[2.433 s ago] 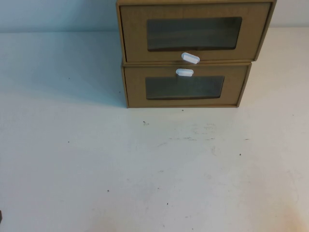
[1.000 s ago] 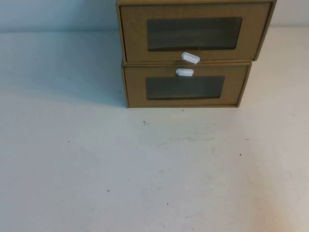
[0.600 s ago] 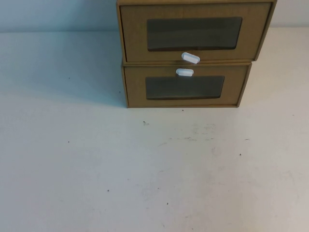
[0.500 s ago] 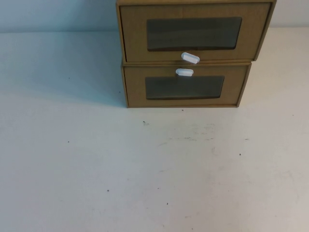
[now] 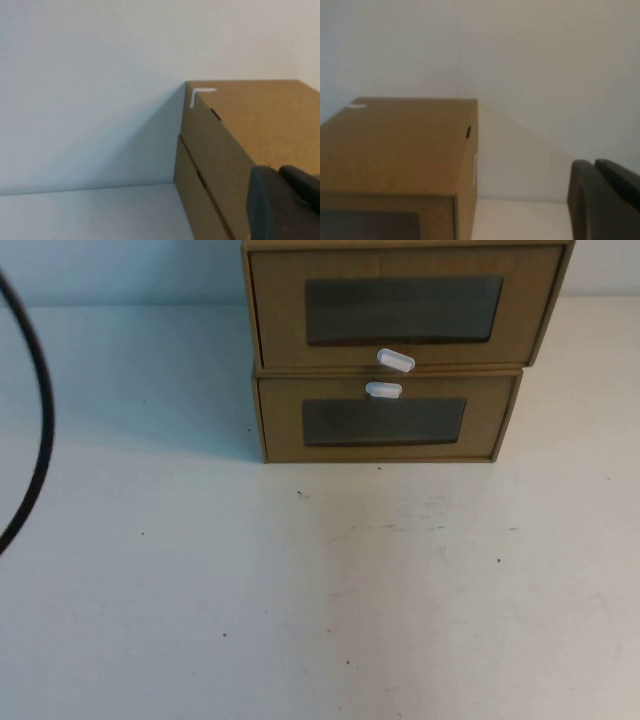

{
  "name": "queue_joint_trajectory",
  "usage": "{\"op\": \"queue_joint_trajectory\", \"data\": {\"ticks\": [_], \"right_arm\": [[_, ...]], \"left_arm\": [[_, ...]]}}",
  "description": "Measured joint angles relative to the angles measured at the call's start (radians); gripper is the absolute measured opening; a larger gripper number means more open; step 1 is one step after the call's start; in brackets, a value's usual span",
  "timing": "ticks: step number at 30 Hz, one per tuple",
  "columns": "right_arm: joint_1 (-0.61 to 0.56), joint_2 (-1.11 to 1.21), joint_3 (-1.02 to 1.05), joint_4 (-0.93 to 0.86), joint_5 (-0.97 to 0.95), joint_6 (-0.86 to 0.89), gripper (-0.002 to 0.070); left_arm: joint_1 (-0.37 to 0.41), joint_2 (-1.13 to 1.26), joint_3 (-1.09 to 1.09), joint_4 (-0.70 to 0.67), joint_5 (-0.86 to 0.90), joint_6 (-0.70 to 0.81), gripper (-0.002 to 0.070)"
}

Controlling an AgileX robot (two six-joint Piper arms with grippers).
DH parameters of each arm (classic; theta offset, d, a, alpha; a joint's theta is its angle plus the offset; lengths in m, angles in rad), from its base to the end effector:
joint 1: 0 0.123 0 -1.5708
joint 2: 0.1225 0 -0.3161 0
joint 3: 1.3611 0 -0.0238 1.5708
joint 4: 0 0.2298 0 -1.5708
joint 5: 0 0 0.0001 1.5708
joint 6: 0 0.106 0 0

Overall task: Open the shoe box
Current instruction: 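Pull the top drawer of the cardboard box fully open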

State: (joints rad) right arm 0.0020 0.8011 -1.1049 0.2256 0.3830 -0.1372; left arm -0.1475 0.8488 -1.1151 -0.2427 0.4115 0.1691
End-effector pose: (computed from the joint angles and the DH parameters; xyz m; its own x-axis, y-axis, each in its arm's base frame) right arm 0.1184 0.0091 0.4864 0.0106 0.0722 -0.9973 -0.0866 0.9937 0.0711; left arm 0.1314 -0.0299 0.4808 -0.0596 -0.0455 -0.9972 0.2384 0.9694 -0.0585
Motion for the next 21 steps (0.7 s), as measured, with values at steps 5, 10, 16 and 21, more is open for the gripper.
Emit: {"op": "queue_joint_trajectory", "data": {"ticks": [5, 10, 16, 21], "right_arm": [[0.098, 0.090, -0.002, -0.018, 0.001, -0.030, -0.0014], [0.203, 0.161, -0.002, -0.021, 0.032, -0.056, -0.0013], [0.316, 0.299, -0.002, -0.022, 0.141, -0.248, -0.0013], [0.406, 0.410, -0.002, -0.031, 0.138, -0.325, -0.0013]], "left_arm": [[0.000, 0.163, -0.082, -0.059, -0.033, 0.006, -0.0006], [0.000, 0.303, -0.188, -0.159, 0.010, 0.155, -0.0006], [0.000, 0.551, -0.450, -0.385, 0.173, 0.458, -0.0006], [-0.002, 0.784, -0.721, -0.551, 0.372, 0.633, -0.0006]]}}
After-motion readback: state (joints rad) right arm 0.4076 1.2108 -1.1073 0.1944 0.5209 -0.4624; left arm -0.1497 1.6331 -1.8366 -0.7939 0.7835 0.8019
